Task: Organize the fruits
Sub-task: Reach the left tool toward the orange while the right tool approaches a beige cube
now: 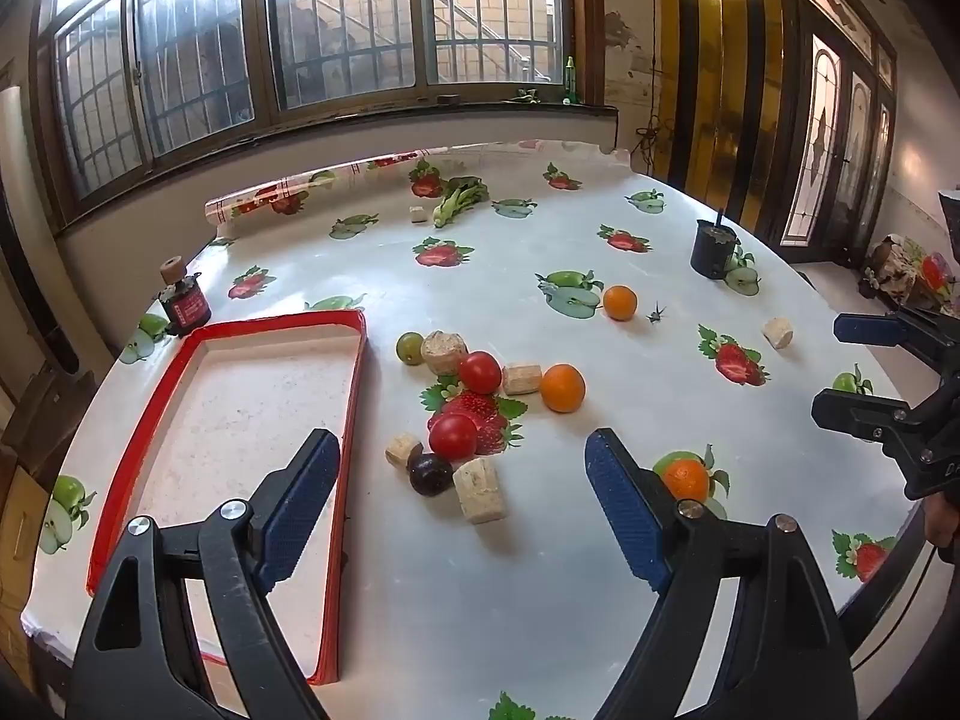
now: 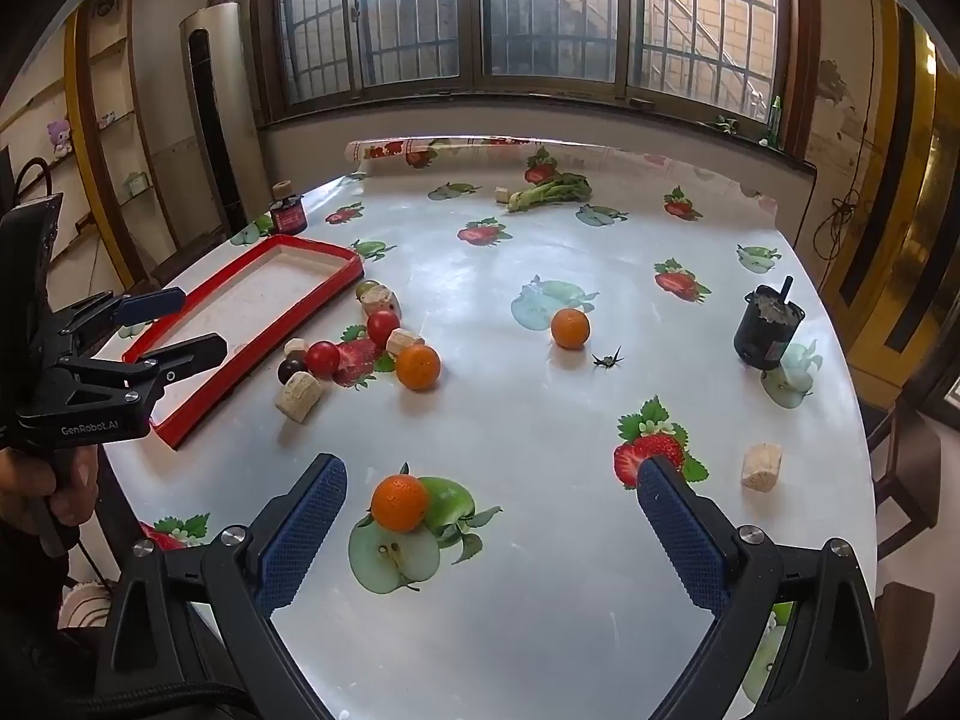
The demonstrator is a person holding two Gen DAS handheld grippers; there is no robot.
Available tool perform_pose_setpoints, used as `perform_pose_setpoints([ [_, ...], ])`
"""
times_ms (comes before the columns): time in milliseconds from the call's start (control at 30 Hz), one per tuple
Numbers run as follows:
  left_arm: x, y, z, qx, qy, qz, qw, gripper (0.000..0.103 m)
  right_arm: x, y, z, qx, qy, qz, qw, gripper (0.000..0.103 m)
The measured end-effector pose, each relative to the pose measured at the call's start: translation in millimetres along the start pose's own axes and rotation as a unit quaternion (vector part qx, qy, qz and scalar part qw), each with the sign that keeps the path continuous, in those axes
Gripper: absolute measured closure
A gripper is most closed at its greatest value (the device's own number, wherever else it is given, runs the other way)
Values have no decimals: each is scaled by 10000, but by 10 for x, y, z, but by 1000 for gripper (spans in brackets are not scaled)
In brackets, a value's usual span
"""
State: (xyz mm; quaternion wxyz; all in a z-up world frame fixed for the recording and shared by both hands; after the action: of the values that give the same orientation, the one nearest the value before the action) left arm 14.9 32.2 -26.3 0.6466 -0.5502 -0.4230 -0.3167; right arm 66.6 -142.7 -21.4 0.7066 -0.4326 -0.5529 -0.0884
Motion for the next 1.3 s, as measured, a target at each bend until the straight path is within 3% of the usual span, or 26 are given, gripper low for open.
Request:
perform_pose_setpoints([
  [500,-8,4,-125,-205,-26,34,9998,19,-8,-53,-159,-82,133,-36,9999,4],
  [1033,-256,211,-955,-1060,297,517,9926,19,-205,21,-637,-170,729,-91,9972,4],
  [1300,-441,427,-1201,-1322,310,846,9871,19,-335,42,-1076,-501,1063,-86,9930,4],
])
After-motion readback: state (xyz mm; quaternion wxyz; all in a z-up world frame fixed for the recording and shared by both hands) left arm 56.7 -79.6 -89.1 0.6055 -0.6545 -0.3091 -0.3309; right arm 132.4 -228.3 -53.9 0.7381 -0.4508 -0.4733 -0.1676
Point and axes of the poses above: each gripper's, at about its wrist camera, not at the fingertips, and y roughly the way its jaws point, z to its left, x to its top, the point moved 10 cm from there along y, roughly the way its jaws point, and after that the axes turned 14 degrees about -z, right-handed, at the moved point
